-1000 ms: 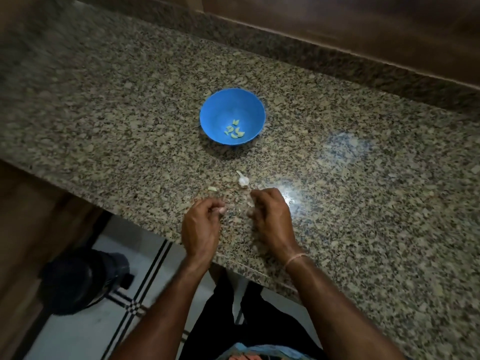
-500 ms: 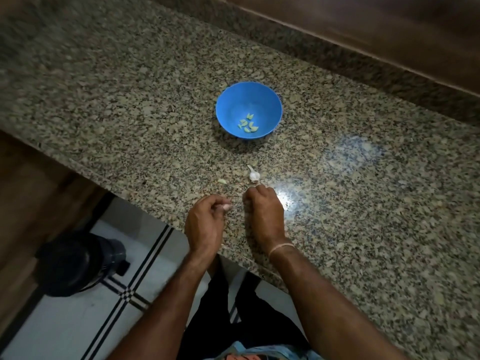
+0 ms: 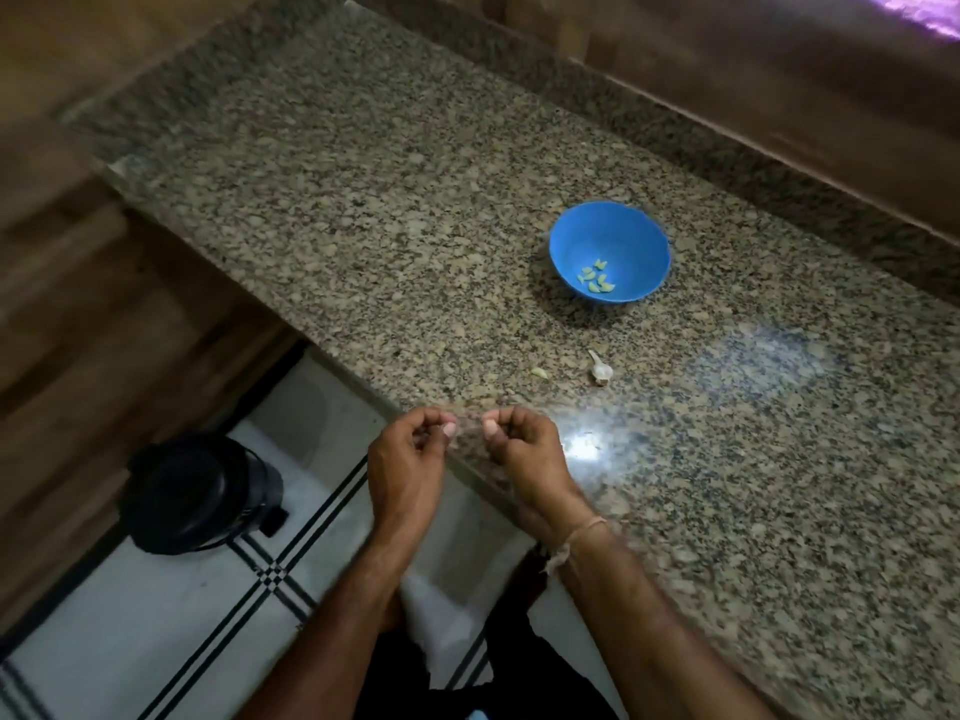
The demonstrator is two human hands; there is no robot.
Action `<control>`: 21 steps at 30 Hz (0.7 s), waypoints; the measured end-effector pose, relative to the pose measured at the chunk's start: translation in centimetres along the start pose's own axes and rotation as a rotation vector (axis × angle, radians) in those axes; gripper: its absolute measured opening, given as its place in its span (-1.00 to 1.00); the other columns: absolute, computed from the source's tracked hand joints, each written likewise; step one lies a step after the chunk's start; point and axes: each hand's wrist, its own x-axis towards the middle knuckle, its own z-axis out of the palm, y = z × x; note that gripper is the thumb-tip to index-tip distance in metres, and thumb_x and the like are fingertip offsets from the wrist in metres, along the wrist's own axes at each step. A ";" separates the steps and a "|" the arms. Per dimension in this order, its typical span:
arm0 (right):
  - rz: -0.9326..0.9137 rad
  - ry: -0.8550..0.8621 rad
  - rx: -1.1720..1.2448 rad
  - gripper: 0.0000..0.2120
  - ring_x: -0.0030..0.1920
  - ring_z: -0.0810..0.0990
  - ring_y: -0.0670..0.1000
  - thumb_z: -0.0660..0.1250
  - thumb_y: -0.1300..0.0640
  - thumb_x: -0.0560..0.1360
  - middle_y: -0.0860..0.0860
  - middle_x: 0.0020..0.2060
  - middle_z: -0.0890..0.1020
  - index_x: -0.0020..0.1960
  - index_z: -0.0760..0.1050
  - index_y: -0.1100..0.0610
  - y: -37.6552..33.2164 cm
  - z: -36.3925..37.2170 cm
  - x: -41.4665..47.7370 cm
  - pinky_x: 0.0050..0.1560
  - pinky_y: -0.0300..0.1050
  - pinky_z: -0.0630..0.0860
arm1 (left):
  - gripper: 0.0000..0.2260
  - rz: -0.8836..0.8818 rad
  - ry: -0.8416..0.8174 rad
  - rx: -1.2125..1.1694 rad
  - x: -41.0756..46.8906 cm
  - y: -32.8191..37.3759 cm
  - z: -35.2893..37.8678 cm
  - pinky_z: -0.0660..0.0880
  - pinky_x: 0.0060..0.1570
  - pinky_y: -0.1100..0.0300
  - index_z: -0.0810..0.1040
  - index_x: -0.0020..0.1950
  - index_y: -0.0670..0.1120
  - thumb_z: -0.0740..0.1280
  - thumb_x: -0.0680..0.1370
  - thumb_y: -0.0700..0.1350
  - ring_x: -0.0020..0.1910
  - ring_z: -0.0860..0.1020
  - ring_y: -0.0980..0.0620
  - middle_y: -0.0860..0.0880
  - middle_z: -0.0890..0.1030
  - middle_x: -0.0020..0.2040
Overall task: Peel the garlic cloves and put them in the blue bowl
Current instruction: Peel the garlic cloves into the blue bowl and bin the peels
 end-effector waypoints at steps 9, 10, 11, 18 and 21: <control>-0.019 -0.175 -0.229 -0.89 -0.21 0.54 -0.06 0.33 0.30 0.66 0.08 -0.21 0.62 0.01 0.62 0.21 4.9 20.5 -2.5 -0.17 -0.26 0.54 | -0.88 -0.089 0.211 -0.087 0.5 -11.5 -18.0 0.62 -0.09 0.07 0.67 -0.09 0.13 0.46 0.60 -0.09 -0.13 0.65 0.19 0.17 0.71 -0.14; -0.034 -0.196 -0.247 -0.90 -0.20 0.54 -0.06 0.33 0.30 0.66 0.08 -0.20 0.62 0.03 0.62 0.23 5.6 23.3 -2.9 -0.16 -0.27 0.55 | -0.87 -0.088 0.231 -0.091 0.6 -13.0 -20.5 0.62 -0.08 0.06 0.66 -0.10 0.14 0.47 0.60 -0.09 -0.13 0.65 0.20 0.17 0.70 -0.15; -0.043 -0.222 -0.269 -0.91 -0.21 0.54 -0.06 0.32 0.31 0.66 0.08 -0.21 0.61 0.04 0.61 0.27 6.5 26.0 -3.4 -0.17 -0.28 0.55 | -0.85 -0.091 0.259 -0.091 0.7 -14.5 -23.1 0.61 -0.07 0.07 0.66 -0.11 0.15 0.47 0.59 -0.10 -0.14 0.64 0.23 0.18 0.70 -0.15; -0.041 -0.344 -0.433 -0.91 -0.26 0.54 -0.12 0.31 0.39 0.64 0.02 -0.28 0.58 0.01 0.59 0.32 11.1 40.4 -5.3 -0.21 -0.30 0.57 | -0.90 -0.214 0.476 -0.138 0.4 -22.8 -37.3 0.55 -0.08 0.17 0.68 -0.07 0.09 0.46 0.60 -0.11 -0.11 0.65 0.18 0.19 0.70 -0.15; -0.021 -0.394 -0.468 -0.82 -0.31 0.55 -0.17 0.32 0.39 0.63 -0.05 -0.34 0.59 -0.09 0.57 0.20 13.2 44.5 -4.6 -0.21 -0.31 0.57 | -0.91 -0.285 0.519 -0.156 0.2 -25.9 -40.4 0.50 -0.12 0.36 0.69 -0.07 0.08 0.46 0.59 -0.11 -0.11 0.65 0.21 0.20 0.70 -0.15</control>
